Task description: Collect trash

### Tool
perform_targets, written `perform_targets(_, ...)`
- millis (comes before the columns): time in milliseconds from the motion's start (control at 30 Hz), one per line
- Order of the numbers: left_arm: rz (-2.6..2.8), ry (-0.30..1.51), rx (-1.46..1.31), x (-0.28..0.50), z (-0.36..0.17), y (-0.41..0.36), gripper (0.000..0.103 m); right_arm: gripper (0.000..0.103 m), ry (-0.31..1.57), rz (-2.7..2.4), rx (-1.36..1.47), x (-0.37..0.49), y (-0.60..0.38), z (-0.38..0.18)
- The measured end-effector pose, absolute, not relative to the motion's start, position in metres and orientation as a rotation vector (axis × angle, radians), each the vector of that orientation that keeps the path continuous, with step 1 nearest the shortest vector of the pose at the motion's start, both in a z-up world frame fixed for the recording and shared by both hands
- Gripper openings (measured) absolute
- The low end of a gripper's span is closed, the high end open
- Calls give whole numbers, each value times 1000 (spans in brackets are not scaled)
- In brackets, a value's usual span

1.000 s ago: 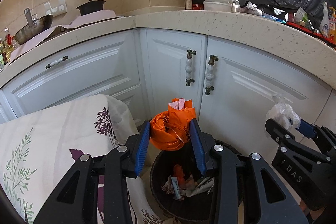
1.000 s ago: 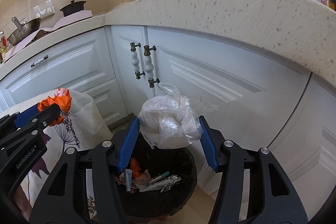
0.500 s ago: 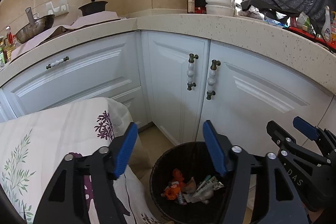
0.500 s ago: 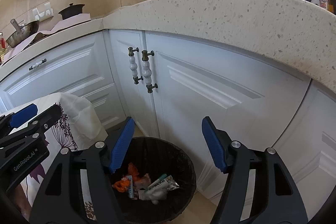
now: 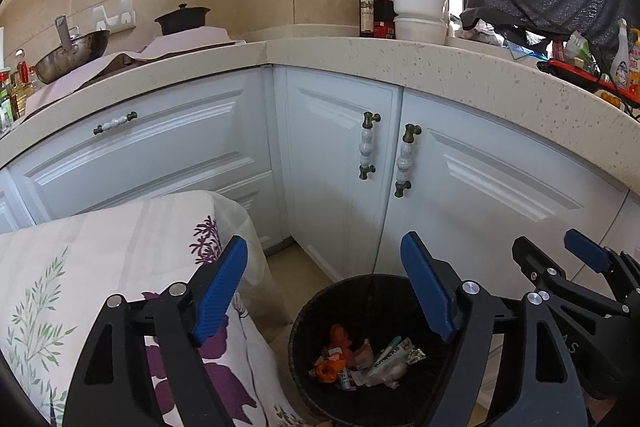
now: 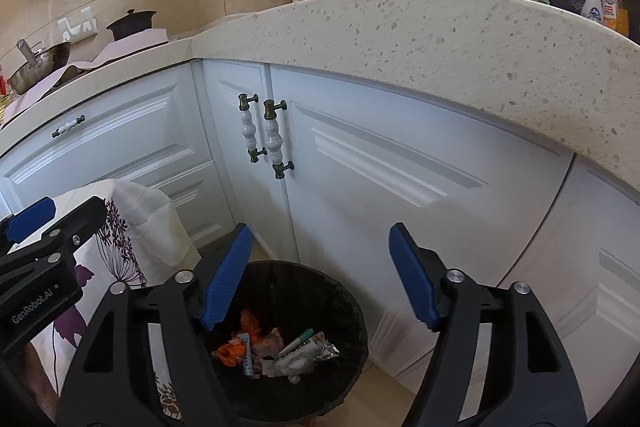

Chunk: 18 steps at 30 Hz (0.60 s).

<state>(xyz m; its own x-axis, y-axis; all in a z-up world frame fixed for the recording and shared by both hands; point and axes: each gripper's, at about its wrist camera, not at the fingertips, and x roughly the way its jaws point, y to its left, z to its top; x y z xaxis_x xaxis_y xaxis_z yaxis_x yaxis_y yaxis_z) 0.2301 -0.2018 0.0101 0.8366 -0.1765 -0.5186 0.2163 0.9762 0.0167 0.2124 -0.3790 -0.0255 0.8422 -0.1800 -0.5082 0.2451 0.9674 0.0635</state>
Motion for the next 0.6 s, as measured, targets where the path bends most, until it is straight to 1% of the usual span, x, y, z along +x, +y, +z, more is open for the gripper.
perform_targets(300, -202, 531, 78, 214, 14, -180, 78, 73, 522, -226, 121, 194, -368, -18)
perform_targets(600, -197, 541, 67, 181, 19, -140, 80, 74, 538, -215, 116, 161, -342, -15)
